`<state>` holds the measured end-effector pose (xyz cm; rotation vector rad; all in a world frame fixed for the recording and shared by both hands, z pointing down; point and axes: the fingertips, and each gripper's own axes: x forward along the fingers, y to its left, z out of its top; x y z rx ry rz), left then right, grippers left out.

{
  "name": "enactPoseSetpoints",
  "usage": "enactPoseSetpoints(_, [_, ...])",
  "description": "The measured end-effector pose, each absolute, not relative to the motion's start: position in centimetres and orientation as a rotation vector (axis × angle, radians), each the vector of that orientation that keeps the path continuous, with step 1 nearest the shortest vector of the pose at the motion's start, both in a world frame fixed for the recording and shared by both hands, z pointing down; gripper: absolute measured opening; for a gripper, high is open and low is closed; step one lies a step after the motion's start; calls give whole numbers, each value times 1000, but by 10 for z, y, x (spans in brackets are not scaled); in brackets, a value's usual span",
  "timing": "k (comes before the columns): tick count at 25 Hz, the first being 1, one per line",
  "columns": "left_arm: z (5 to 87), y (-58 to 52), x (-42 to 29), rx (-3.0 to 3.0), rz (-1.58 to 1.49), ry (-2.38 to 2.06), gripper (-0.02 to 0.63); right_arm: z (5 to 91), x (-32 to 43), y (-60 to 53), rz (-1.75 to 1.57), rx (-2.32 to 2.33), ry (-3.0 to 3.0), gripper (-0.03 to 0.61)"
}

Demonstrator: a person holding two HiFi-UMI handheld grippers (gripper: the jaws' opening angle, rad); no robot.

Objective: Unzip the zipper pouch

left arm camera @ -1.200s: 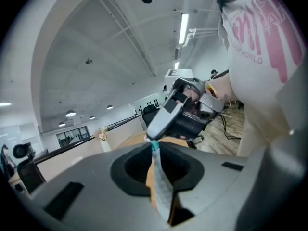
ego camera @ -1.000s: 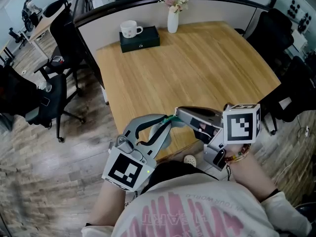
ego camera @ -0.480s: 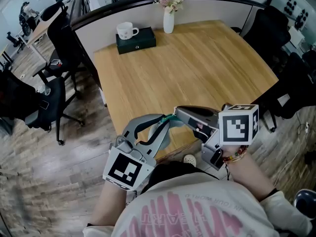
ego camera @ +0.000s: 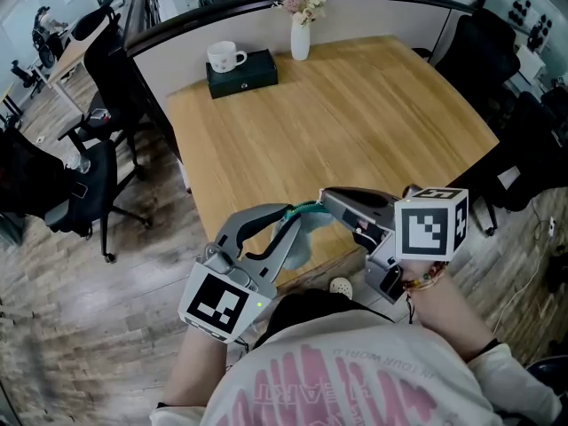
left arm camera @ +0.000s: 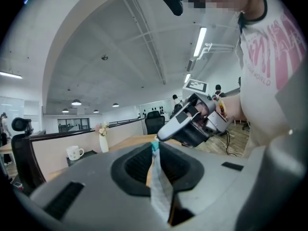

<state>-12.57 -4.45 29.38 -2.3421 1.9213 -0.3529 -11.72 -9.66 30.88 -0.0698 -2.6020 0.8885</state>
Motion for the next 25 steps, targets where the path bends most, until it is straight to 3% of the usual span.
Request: enactPoseSetpoints(25, [291, -44, -136, -2377, -253, 1934, 49, 324, -103, -118, 842, 105, -2601, -3])
